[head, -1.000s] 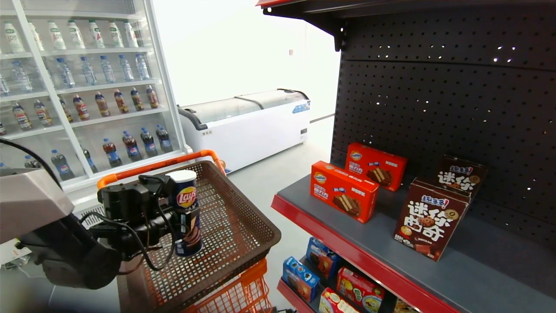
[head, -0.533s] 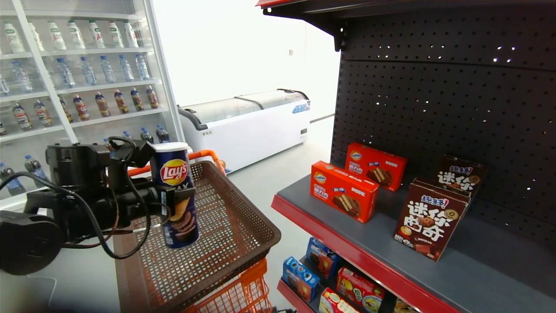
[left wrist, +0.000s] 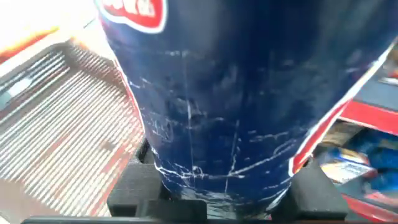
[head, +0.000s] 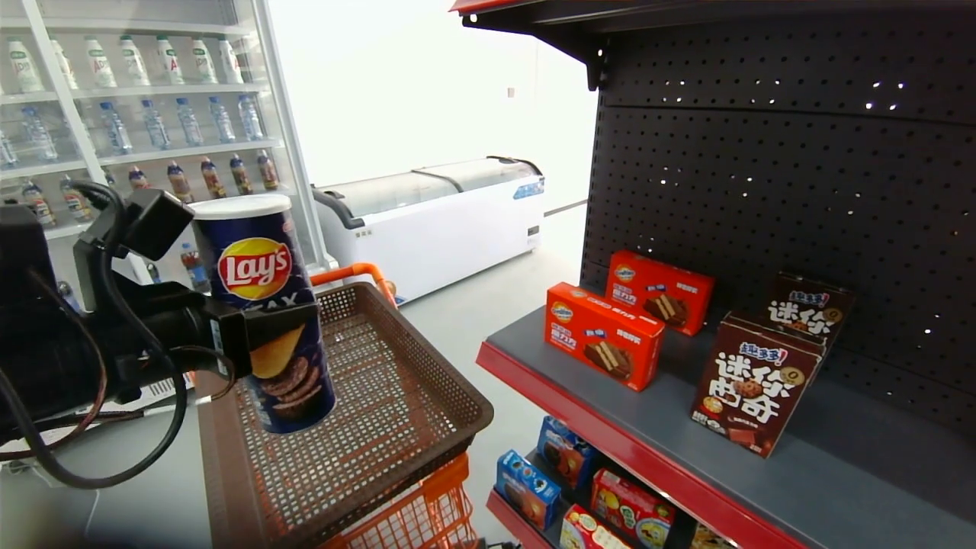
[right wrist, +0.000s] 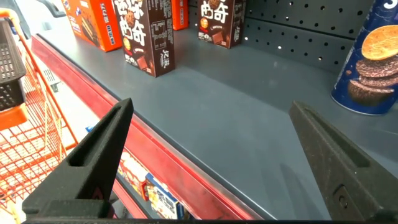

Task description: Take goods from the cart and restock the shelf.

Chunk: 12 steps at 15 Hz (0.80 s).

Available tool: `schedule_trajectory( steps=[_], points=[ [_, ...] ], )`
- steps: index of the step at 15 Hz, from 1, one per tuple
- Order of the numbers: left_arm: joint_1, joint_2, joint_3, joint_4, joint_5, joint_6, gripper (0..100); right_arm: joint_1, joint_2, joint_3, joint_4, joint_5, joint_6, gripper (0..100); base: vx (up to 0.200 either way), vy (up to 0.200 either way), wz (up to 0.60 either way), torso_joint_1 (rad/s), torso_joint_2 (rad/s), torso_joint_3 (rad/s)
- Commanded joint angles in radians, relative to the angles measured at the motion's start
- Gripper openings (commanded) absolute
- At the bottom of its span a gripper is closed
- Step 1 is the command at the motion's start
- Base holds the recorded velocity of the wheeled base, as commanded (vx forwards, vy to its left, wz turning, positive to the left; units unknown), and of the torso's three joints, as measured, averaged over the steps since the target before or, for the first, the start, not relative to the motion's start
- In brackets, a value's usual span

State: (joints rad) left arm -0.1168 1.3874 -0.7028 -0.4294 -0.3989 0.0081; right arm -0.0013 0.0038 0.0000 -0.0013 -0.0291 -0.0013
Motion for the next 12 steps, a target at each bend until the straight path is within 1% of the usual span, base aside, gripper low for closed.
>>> schedule_trajectory(
  steps=[1, 3, 4, 5, 6, 8, 10, 11, 12],
  points=[
    [-0.135, -0.048, 0.011, 0.001, -0.034, 0.003, 0, 0.0, 0.001, 0.0, 0.0, 0.0, 0.0, 100, 0.0, 0.0, 0.0, 0.0, 0.0, 0.0],
    [-0.23, -0.042, 0.011, 0.003, -0.066, 0.001, 0, 0.0, 0.001, 0.0, 0.0, 0.0, 0.0, 100, 0.0, 0.0, 0.0, 0.0, 0.0, 0.0],
    [-0.271, -0.03, 0.002, 0.006, -0.072, 0.001, 0, 0.0, 0.001, 0.0, 0.0, 0.0, 0.0, 100, 0.0, 0.0, 0.0, 0.0, 0.0, 0.0],
    [-0.285, -0.021, -0.004, 0.006, -0.072, 0.001, 0, 0.0, 0.001, 0.0, 0.0, 0.0, 0.0, 100, 0.0, 0.0, 0.0, 0.0, 0.0, 0.0],
    [-0.317, -0.013, -0.001, 0.006, -0.074, 0.001, 0, 0.0, 0.001, 0.0, 0.0, 0.0, 0.0, 100, 0.0, 0.0, 0.0, 0.0, 0.0, 0.0],
    [-0.325, -0.015, 0.009, 0.008, -0.08, 0.0, 0, 0.0, 0.001, 0.0, 0.0, 0.0, 0.0, 100, 0.0, 0.0, 0.0, 0.0, 0.0, 0.0],
    [-0.319, -0.019, 0.022, 0.014, -0.198, -0.002, 0, 0.0, 0.001, 0.0, 0.0, 0.002, -0.002, 100, 0.0, 0.0, 0.0, 0.0, 0.0, 0.0],
    [-0.325, -0.021, 0.02, 0.023, -0.233, 0.0, 0, 0.0, 0.001, 0.0, 0.0, 0.003, -0.002, 100, 0.0, 0.0, 0.0, 0.0, 0.0, 0.0],
    [-0.327, -0.019, 0.014, 0.023, -0.244, 0.001, 0, 0.0, 0.001, 0.0, 0.0, 0.002, -0.002, 100, 0.0, 0.0, 0.0, 0.0, 0.0, 0.0]
  ],
)
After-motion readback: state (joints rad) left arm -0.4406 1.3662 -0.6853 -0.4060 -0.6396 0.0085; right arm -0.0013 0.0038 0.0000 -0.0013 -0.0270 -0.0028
